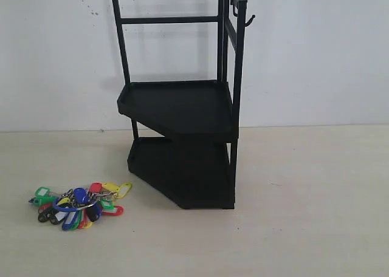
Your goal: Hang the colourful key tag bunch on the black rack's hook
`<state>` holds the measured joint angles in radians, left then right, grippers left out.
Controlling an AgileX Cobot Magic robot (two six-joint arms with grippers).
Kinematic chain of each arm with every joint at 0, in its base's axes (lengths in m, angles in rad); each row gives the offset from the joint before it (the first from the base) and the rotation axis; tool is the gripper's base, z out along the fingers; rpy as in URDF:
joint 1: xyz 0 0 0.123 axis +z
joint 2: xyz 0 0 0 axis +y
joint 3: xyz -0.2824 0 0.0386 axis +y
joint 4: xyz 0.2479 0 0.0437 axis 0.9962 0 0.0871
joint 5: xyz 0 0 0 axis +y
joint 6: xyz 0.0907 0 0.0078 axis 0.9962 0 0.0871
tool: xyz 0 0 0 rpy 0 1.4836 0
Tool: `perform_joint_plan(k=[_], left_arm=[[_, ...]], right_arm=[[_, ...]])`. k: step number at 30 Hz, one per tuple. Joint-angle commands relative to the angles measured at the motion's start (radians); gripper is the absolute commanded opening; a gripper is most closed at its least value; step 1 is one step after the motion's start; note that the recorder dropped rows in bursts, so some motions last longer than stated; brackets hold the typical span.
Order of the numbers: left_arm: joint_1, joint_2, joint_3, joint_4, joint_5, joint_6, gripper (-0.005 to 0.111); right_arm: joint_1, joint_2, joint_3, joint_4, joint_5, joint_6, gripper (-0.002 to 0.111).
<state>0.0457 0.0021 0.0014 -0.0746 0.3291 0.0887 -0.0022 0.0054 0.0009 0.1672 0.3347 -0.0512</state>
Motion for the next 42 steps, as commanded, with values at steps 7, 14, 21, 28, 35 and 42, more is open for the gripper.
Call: perform_joint_plan(k=[7, 14, 21, 28, 35, 42], left_arm=[[0.004, -0.002, -0.001, -0.007, -0.014, -0.01, 0.004], [0.004, -0.002, -0.001, -0.007, -0.014, -0.01, 0.004], [0.004, -0.002, -0.001, -0.007, -0.014, -0.01, 0.004], [0.004, -0.002, -0.001, -0.007, -0.014, -0.01, 0.004], [0.004, -0.002, -0.001, -0.007, -0.014, -0.01, 0.004], [0.004, -0.002, -0.001, -0.007, -0.014, -0.01, 0.004]], right_arm=[[-0.007, -0.005, -0.001, 0.002, -0.001, -0.007, 0.0], [-0.007, -0.005, -0.001, 0.002, -0.001, -0.007, 0.0], [-0.007, -0.005, -0.001, 0.002, -0.001, -0.007, 0.0], [-0.007, -0.005, -0.001, 0.002, -0.072, -0.007, 0.0], [-0.007, -0.005, -0.001, 0.002, -0.631, -0.007, 0.0], [-0.007, 0.007, -0.166, 0.002, -0.558, -0.104, 0.0]])
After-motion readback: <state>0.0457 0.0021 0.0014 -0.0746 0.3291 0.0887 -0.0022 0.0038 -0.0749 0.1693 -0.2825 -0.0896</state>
